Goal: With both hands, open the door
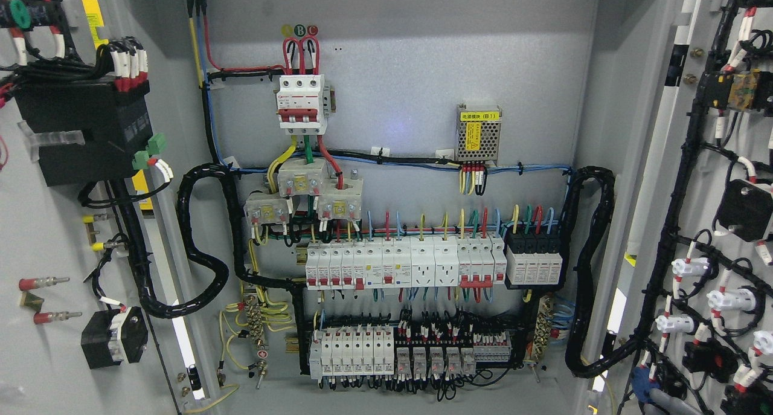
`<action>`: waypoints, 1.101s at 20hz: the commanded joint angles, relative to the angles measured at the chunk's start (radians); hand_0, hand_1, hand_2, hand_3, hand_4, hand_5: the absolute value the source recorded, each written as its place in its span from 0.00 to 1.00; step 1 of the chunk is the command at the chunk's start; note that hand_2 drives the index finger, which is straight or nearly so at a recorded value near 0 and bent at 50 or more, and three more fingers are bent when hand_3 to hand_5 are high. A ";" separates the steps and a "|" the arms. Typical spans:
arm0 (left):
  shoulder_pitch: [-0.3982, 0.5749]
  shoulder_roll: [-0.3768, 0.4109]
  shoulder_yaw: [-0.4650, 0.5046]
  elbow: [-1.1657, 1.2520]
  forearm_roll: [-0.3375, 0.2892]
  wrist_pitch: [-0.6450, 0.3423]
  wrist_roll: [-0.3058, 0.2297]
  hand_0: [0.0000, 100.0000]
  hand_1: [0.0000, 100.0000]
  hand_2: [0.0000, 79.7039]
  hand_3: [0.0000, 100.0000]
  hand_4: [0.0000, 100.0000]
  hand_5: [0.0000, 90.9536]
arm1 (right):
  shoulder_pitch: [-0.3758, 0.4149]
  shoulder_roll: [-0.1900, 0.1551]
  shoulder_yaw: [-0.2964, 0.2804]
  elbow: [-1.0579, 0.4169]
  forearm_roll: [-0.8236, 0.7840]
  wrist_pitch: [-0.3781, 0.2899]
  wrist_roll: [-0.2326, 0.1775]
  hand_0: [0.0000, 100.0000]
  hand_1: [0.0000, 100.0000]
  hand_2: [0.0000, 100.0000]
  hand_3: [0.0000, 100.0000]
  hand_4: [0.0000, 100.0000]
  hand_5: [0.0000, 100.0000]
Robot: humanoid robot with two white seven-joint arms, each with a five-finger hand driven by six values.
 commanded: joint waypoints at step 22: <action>0.030 0.018 0.232 -0.100 0.118 0.014 -0.011 0.00 0.00 0.00 0.00 0.00 0.00 | 0.032 0.001 -0.105 0.006 -0.090 0.002 0.000 0.22 0.00 0.00 0.00 0.00 0.00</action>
